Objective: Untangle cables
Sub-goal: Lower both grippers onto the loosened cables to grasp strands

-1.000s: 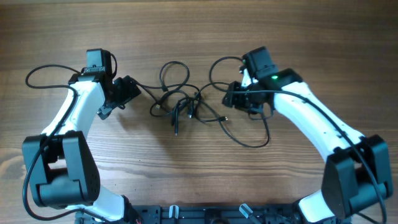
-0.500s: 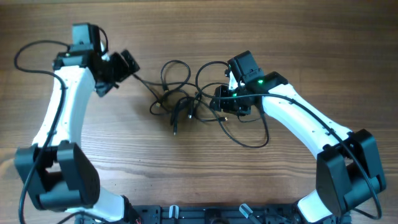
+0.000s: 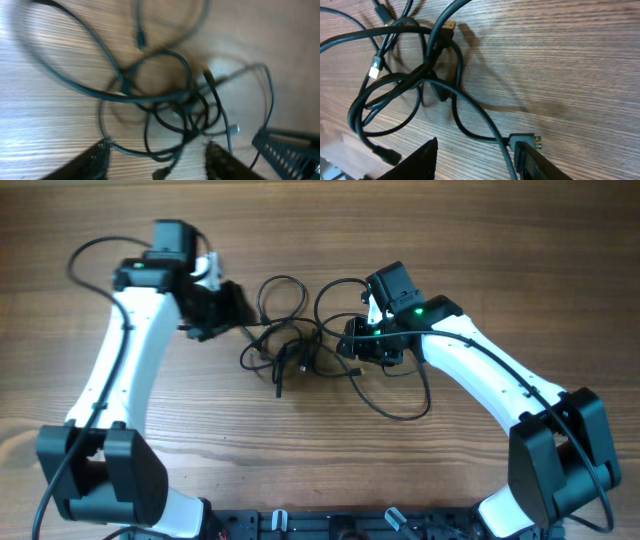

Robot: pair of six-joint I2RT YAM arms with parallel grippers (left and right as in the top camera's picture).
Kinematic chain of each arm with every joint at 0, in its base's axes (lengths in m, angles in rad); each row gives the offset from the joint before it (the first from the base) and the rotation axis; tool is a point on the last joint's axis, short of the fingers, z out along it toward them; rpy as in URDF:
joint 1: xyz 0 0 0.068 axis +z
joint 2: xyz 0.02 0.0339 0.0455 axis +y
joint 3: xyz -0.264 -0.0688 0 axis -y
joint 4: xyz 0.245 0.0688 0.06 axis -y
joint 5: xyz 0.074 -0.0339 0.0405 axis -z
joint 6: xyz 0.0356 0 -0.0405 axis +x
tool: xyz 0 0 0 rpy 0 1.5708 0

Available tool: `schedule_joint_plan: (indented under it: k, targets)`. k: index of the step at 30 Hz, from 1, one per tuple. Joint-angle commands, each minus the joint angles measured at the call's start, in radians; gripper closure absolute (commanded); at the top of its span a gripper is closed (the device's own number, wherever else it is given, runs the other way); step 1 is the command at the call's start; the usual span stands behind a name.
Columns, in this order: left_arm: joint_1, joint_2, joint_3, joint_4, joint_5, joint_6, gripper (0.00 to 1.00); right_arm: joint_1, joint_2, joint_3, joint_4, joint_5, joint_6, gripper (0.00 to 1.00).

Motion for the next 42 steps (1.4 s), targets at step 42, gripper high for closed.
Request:
schedule_joint_plan:
  k: [42]
  targets:
    - [-0.211, 0.171, -0.068, 0.189, -0.072, 0.138, 0.42, 0.002, 0.013, 0.001, 0.007, -0.054, 0.034, 0.45]
